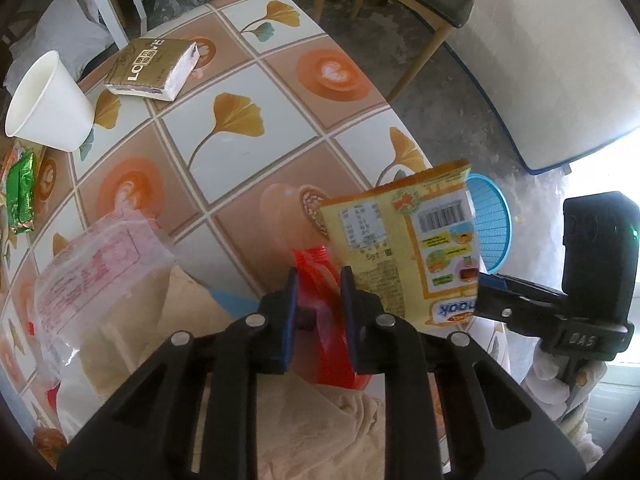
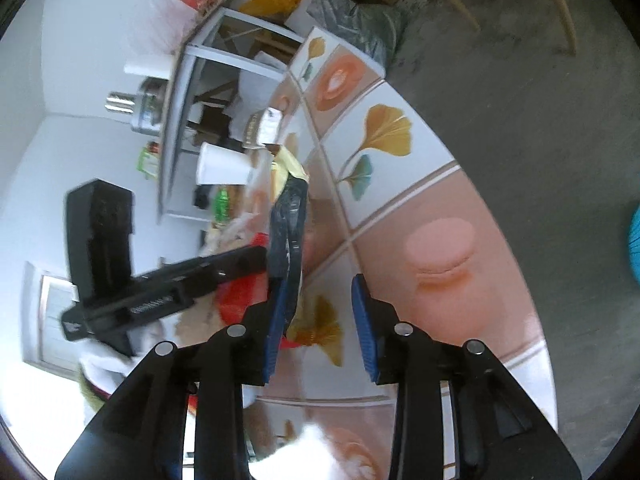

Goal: Collect trash
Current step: 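Carry the yellow bag and red wrapper with both tools over the wastebasket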

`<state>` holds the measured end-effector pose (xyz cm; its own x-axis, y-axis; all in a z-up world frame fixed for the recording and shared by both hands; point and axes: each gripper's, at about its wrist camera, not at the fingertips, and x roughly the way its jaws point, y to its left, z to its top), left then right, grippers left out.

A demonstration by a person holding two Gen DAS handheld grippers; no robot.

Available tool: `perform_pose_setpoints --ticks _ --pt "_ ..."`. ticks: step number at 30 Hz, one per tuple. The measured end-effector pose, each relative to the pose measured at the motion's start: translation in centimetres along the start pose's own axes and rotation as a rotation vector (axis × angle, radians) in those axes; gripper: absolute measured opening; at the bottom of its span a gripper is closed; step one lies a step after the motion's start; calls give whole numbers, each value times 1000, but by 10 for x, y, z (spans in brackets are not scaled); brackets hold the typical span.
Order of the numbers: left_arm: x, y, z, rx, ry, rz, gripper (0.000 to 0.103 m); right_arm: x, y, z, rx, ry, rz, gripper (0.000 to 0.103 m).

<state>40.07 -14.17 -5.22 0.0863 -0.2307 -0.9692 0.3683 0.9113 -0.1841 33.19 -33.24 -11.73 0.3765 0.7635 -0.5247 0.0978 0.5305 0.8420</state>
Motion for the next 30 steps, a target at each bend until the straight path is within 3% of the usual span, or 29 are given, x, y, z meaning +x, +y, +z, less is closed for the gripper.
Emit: perform_pose_setpoints --ticks 4,14,20,24,30 --pt "1 -1 -1 9 -1 9 18 -7 4 -4 -28 -20 -31 42" --pt "5 -5 0 22 2 6 17 -18 -13 -5 14 -40 12 44" --pt "8 -10 -1 36 6 24 17 -23 -16 -5 59 -68 171 44" --pt "9 -11 0 38 10 30 17 -28 -22 -8 83 -90 248 50" --pt "14 -16 2 36 12 35 17 -19 -21 -5 70 -82 152 50"
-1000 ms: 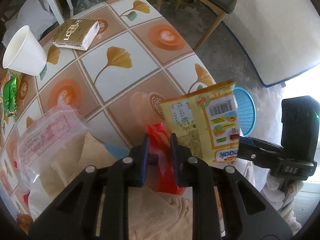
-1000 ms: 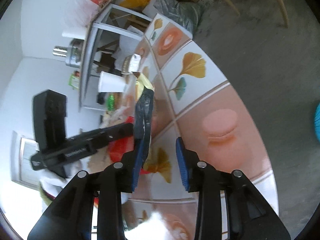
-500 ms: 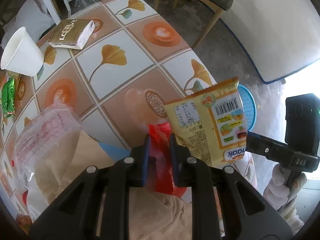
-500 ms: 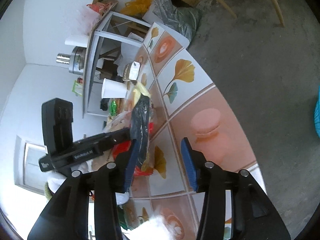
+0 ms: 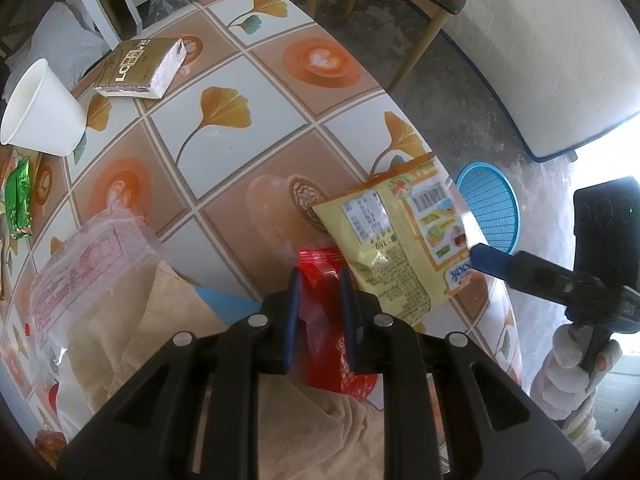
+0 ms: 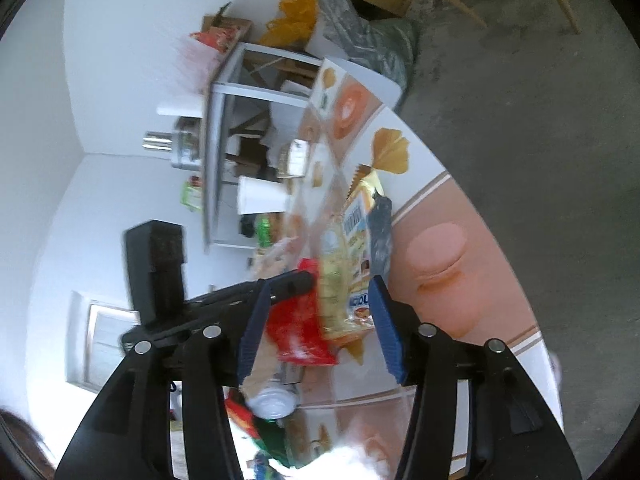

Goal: Collect trash
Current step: 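Carry the yellow bag and red wrapper with both tools over the wastebasket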

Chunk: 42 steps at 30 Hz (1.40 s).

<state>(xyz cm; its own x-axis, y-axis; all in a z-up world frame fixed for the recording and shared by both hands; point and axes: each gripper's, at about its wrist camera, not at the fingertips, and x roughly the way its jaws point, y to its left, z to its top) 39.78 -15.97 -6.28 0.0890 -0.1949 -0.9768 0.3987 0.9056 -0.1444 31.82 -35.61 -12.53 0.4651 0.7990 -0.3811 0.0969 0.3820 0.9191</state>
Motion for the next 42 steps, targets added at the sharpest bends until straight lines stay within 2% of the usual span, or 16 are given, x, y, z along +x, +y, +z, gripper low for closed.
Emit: perform_pose_setpoints --ticks 5,9,11,13,15,16,23,30,42 --pt "0 0 -2 1 -3 0 17 2 6 -1 -41 -19 -122 50" --pt "1 1 -2 2 -1 -3 17 2 10 1 -62 -22 -130 45" --pt "2 3 -1 1 -1 -7 17 6 11 2 -66 -11 -145 38" --pt "2 3 -2 0 -5 -8 17 9 12 3 -73 -6 -161 20" --pt "0 3 -3 -2 -12 -12 17 8 14 3 -78 -15 -178 8" --pt "-1 4 -3 -4 -16 -16 17 7 14 3 -80 -22 -177 6" --pt "-28 5 -9 -1 -110 -36 13 -25 37 -5 -160 -125 -216 5" --pt "-66 -2 -19 17 -229 -64 7 -62 52 -12 -191 -198 -218 5" --pt "-126 -48 -34 126 -437 -112 3 -118 58 -26 -184 -295 -179 5"
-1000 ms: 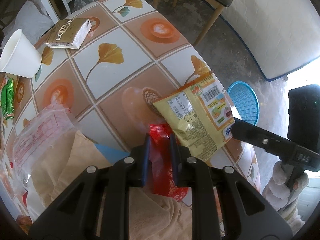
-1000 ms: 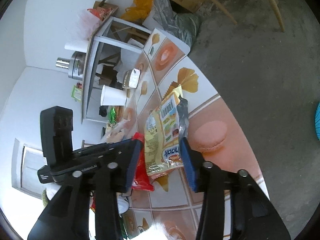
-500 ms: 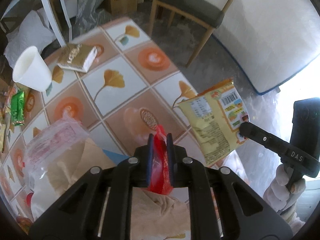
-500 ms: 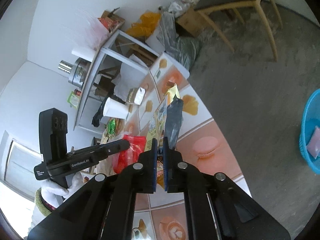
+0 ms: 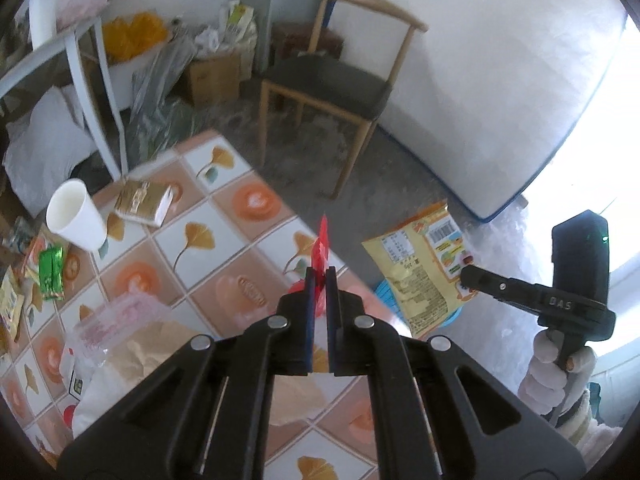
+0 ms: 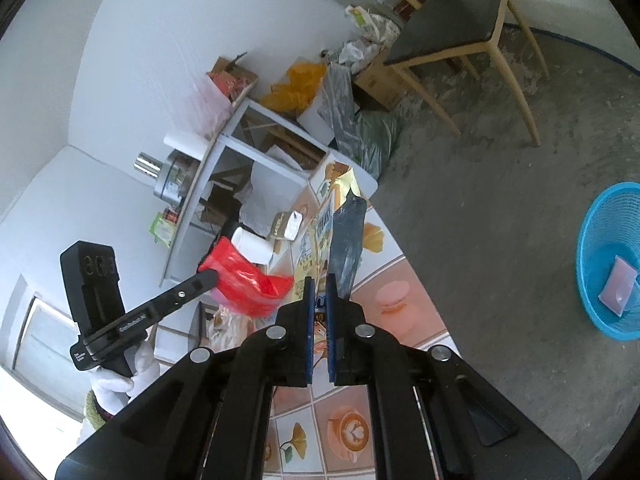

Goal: Collect trash
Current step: 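Carry the yellow bag and red wrapper with both tools over the wastebasket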

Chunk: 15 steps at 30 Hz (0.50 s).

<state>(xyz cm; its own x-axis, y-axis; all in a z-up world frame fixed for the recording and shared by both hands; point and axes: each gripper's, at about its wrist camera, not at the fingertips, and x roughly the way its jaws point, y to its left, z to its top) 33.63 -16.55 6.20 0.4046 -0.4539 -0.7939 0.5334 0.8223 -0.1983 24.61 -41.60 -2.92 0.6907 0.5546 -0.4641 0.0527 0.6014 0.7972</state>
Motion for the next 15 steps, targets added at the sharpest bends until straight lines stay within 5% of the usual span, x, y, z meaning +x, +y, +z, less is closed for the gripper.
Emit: perform_pose_setpoints --ticks 15 --pt "-2 -75 7 86 -28 -113 2 -83 -52 2 84 -151 -42 5"
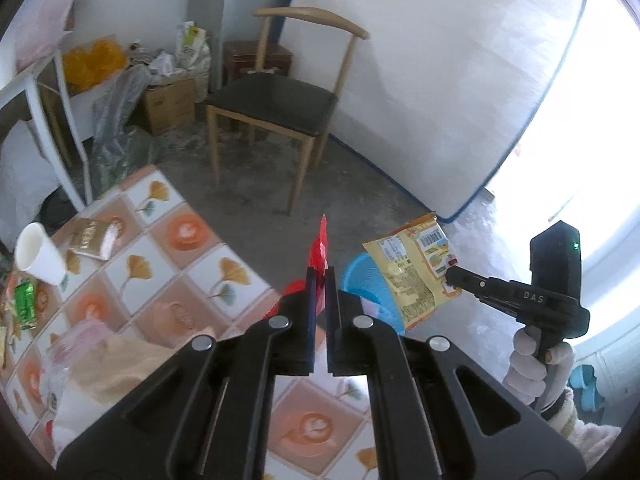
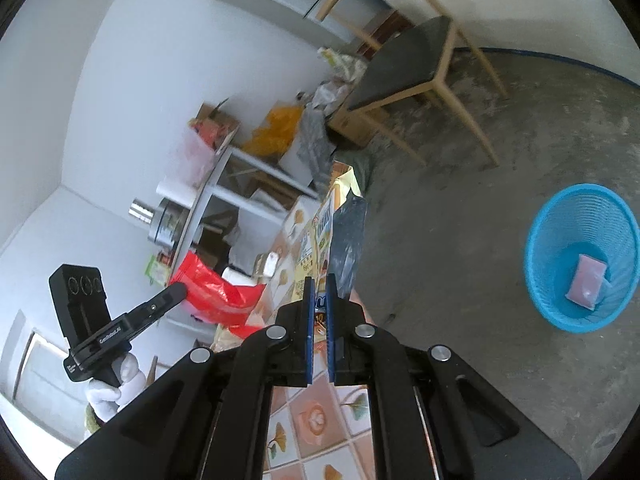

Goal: Collect trash
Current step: 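Carry the yellow bag and red wrapper with both tools over the wastebasket, then open both tools to drop the bag and wrapper into the wastebasket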

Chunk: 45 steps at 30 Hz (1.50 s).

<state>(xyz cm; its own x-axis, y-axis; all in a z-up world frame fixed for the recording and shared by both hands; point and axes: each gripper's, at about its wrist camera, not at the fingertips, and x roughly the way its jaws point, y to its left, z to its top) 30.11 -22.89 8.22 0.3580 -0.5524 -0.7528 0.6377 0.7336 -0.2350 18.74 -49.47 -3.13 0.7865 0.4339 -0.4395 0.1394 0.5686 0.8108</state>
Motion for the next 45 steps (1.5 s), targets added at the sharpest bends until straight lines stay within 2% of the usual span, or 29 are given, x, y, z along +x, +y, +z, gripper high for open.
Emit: perform_pose_setpoints --ticks 8,16,22,25,26,28,29,31,32,34,38,41,45 --pt "48 -53 13 26 41 -107 2 -44 -54 8 81 -86 -91 5" --pt "150 -116 13 5 156 -224 2 -55 -124 6 179 -101 -263 5" --pt "230 -150 0 -19 241 -257 2 -46 -183 4 277 -91 -346 5" --pt "267 -156 -3 -32 253 -240 3 -38 -209 6 311 -90 -382 5" --pt "278 -158 -3 -30 247 -225 6 -33 -217 8 319 -88 -396 6" --pt "301 -161 -5 -13 267 -202 31 -21 -233 11 335 -79 -410 7" --pt "312 -161 -7 -19 273 -159 35 -14 -244 13 348 -70 -419 8" --pt "320 -152 -10 -57 279 -147 37 -2 -262 12 362 -64 -458 27" --pt "322 -146 -12 -86 288 -150 37 3 -271 11 365 -59 -495 29" --pt "318 -138 -12 -119 295 -158 37 9 -281 7 375 -53 -539 29" --pt "296 -129 -8 -87 250 -147 38 12 -289 -7 403 -41 -527 29" --pt "275 -124 -3 -80 218 -141 40 6 -281 -11 388 -44 -511 29" --pt "224 -124 -5 -45 160 -119 45 -16 -258 -12 350 -66 -477 30"
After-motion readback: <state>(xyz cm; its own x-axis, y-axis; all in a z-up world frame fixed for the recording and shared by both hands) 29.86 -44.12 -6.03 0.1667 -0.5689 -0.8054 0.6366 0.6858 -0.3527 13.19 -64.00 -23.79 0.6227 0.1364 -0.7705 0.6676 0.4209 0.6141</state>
